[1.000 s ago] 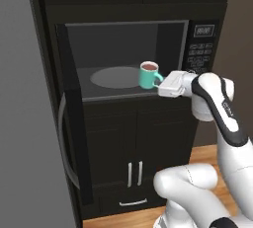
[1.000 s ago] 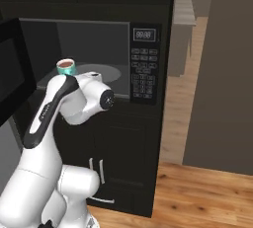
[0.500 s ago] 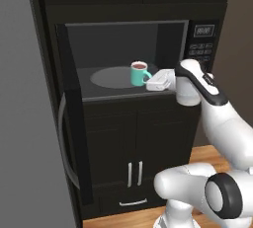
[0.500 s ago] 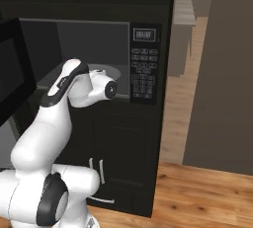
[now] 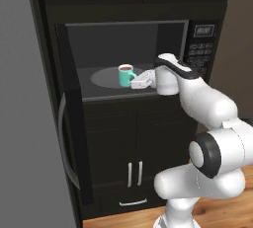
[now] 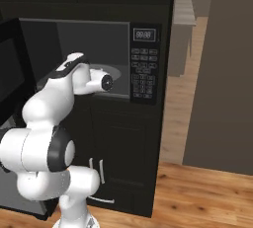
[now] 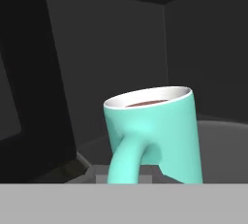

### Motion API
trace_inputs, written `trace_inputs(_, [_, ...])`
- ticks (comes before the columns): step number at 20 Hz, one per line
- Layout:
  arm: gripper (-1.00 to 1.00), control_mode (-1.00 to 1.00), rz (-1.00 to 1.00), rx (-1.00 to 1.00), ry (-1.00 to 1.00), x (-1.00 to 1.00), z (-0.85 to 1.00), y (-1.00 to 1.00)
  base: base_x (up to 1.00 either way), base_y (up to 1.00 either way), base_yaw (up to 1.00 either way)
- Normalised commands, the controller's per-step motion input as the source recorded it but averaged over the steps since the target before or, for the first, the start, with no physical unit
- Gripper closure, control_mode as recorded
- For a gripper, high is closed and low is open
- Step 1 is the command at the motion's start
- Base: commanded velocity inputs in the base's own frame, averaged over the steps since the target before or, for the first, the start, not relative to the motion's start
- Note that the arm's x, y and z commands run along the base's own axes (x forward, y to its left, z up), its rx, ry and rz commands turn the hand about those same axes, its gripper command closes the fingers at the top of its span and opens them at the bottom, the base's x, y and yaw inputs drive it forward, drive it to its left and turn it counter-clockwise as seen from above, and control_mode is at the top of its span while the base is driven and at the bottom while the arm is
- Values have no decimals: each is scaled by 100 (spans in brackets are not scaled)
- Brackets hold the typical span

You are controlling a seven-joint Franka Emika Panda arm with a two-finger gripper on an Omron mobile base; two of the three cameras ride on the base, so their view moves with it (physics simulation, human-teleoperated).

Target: Place the microwavable item in the microwave. Then, close the microwave door and press the start button.

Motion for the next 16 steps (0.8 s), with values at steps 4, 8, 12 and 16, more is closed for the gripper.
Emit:
trace_inputs(4, [100,-100,-5,-6,3,71,-16,49,0,0,0])
trace_inputs(8, [100,-100,-4,-3,1,65,-13,28,0,0,0])
trace_inputs(12, [100,-100,0,0,0,45,-13,1,0,0,0])
trace_inputs(16, [100,-100,0,0,-2,35,-23,-8,0,0,0])
